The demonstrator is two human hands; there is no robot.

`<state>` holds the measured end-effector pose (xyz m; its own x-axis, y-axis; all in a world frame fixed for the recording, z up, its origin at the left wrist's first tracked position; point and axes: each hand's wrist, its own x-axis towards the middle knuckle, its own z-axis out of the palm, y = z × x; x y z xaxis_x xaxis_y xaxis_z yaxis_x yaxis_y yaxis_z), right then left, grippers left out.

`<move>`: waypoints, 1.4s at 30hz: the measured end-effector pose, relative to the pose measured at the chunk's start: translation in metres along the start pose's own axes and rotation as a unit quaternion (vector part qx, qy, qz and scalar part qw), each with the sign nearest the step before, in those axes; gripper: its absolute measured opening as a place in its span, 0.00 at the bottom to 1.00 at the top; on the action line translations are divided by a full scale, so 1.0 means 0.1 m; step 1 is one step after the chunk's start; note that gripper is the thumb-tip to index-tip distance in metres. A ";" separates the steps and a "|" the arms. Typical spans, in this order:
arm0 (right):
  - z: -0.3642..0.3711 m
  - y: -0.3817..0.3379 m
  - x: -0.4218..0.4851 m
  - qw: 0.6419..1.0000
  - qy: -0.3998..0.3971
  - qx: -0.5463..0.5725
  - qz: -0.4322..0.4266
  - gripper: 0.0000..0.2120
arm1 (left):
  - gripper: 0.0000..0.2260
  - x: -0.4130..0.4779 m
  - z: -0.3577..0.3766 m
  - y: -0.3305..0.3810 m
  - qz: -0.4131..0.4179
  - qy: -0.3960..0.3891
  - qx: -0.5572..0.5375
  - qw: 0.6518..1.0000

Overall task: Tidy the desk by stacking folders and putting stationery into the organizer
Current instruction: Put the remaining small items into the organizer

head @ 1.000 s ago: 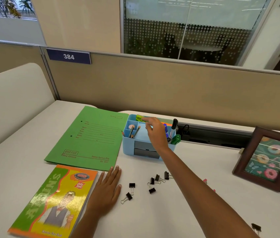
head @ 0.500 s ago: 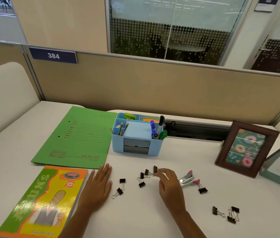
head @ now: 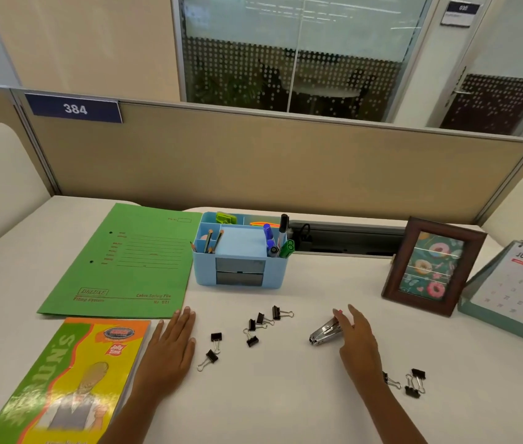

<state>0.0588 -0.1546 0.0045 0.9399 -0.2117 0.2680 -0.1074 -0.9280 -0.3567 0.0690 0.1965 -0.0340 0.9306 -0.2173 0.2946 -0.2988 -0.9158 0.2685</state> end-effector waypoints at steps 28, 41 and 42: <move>-0.54 -0.24 0.46 0.945 -0.261 0.139 -0.143 0.12 | 0.23 0.00 0.07 -0.02 0.008 0.017 -0.025 1.000; -0.99 -1.27 0.80 0.928 -0.083 0.292 -0.217 0.10 | 0.23 0.00 0.03 0.02 -0.001 0.023 -0.041 0.999; -1.01 -1.37 0.86 0.923 -0.064 0.312 -0.217 0.09 | 0.23 0.00 0.03 0.02 -0.002 0.021 -0.040 0.999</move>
<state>0.1219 -0.0765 0.1670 0.8859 0.2134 0.4120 0.4573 -0.5518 -0.6975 0.0694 0.1938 -0.0360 0.9226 -0.1971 0.3315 -0.3122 -0.8864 0.3418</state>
